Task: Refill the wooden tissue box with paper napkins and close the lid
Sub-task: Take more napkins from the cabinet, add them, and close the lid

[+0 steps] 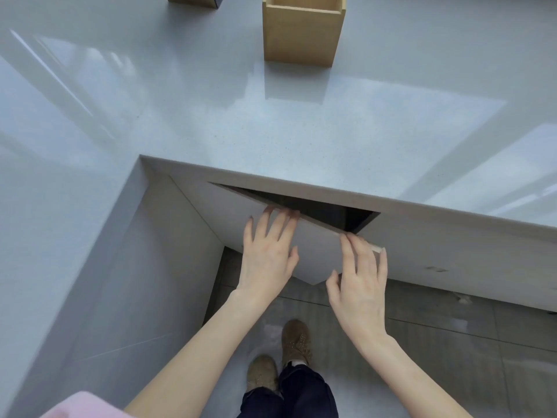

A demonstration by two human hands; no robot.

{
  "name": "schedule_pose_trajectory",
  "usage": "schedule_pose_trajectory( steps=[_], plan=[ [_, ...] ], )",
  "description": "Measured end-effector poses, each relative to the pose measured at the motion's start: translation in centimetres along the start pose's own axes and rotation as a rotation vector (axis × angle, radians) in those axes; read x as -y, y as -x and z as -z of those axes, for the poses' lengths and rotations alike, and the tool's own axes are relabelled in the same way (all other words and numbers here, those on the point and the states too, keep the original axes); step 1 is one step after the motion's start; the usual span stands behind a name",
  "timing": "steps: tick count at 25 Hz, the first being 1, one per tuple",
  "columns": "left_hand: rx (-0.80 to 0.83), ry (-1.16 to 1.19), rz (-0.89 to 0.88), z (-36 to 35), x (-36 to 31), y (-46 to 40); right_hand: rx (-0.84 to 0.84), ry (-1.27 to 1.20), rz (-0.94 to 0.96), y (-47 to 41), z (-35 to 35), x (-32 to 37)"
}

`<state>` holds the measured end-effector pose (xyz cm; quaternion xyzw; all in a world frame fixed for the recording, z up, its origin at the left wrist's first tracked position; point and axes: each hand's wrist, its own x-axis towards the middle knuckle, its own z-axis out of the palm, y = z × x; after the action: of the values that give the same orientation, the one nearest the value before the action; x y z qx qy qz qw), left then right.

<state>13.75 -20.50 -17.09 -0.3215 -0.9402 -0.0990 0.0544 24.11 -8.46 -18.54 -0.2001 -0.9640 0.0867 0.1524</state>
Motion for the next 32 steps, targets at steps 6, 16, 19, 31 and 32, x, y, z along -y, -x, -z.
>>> schedule_pose_trajectory(
  steps=[6,16,19,31,32],
  plan=[
    [0.040,0.053,-0.019,1.4,0.8,3.2,0.037,-0.154,-0.058,3.4,2.2,2.0],
    [0.135,0.176,0.158,3.7,1.4,8.5,0.169,-0.288,-0.012,8.8,4.1,5.9],
    [0.143,0.170,0.188,4.3,2.2,10.1,0.236,-0.337,0.006,10.4,4.2,7.3],
    [0.256,0.295,0.295,7.5,6.1,14.9,0.478,-0.490,0.311,14.5,3.7,11.9],
    [0.266,0.298,0.296,7.7,6.5,15.3,0.494,-0.493,0.341,15.0,3.6,12.3]
  ],
)
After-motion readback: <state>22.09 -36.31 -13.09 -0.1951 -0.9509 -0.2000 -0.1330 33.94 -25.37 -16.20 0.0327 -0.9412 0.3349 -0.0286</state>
